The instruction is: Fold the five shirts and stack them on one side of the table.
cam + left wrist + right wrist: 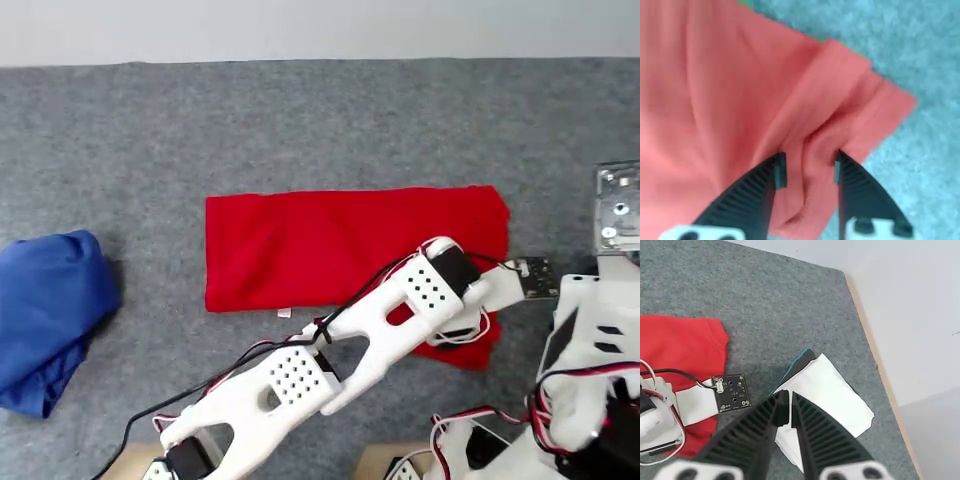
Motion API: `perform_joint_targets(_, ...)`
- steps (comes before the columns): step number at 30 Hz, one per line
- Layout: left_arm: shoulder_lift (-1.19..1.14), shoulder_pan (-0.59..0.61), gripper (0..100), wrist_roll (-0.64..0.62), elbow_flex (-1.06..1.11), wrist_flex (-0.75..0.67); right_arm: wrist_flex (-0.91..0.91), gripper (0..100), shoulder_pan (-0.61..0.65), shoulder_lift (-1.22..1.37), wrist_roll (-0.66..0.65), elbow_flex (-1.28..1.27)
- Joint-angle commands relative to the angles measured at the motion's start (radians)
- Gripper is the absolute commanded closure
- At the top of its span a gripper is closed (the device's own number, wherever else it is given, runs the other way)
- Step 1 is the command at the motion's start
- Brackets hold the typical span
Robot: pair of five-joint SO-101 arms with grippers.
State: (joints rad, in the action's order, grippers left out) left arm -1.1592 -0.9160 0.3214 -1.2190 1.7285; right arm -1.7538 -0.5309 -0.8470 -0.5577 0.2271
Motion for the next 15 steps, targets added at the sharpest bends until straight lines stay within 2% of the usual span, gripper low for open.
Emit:
perform_joint_targets(1,0.014,0.011,88,0.009,-0.067,0.025,-0.036,98.9,-0.013,-0.004,0.006,0.048)
perform_joint_targets(7,0.015,0.012,89,0.009,-0.073,0.025,-0.036,98.9,-0.015,-0.004,0.008,0.048)
perform_joint_targets(12,0.015,0.011,96,0.011,-0.073,0.026,-0.036,98.9,-0.015,-0.004,0.006,0.048)
perform_joint_targets(15,0.015,0.009,92,0.011,-0.073,0.028,-0.036,98.9,-0.015,-0.004,0.008,0.048)
